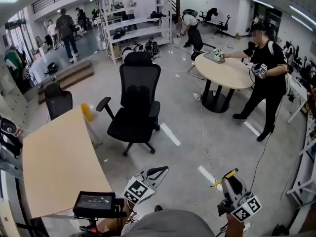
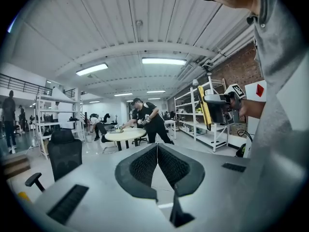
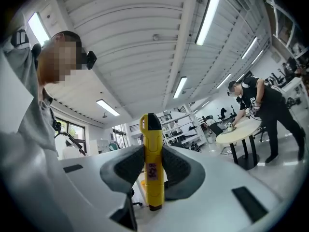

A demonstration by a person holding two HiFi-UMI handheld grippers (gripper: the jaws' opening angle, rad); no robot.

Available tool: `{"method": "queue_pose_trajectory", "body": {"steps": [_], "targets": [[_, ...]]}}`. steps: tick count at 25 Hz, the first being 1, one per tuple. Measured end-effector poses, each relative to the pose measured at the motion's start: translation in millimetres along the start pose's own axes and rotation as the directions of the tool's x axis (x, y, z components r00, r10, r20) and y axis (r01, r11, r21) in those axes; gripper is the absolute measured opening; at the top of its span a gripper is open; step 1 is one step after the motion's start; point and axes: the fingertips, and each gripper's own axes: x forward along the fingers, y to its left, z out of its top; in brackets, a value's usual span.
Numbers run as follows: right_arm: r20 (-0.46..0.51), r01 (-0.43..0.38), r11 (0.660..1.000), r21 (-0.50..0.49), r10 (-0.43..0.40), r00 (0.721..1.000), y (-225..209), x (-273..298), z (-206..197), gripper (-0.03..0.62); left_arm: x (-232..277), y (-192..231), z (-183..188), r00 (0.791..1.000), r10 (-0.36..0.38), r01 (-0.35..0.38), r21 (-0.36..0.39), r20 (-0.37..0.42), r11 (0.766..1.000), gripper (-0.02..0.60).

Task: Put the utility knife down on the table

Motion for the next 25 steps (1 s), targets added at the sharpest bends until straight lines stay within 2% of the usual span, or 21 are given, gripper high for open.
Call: {"method": "queue_pose_trajectory", "body": {"steps": [7,13,18,25], "targets": [[-0.015,-0.040,0.999,0.007,0.040,0.999,-10.4,59.3,-4.4,0.117,-7.0,50.3,-4.9,0.999,0.052,-0.052,-0.009,0.000,0.999,0.005],[-0.035,-0.110,0.993,0.047,0.112,0.993,-29.3,100.7,-12.0,0.117,-13.0,78.5,-18.6,0.989,0.136,-0.138,-0.026,-0.055,0.990,0.006],[-0.062,-0.196,0.977,0.082,0.202,0.978,-55.7,141.2,-15.5,0.117,-8.1,107.0,-17.4,0.967,0.241,-0.244,-0.029,-0.087,0.969,0.006],[-0.045,-0.333,0.939,0.092,0.337,0.940,-113.4,184.2,5.6,0.117,35.4,122.2,-2.1,0.930,0.351,-0.354,-0.007,-0.107,0.935,0.005]]}}
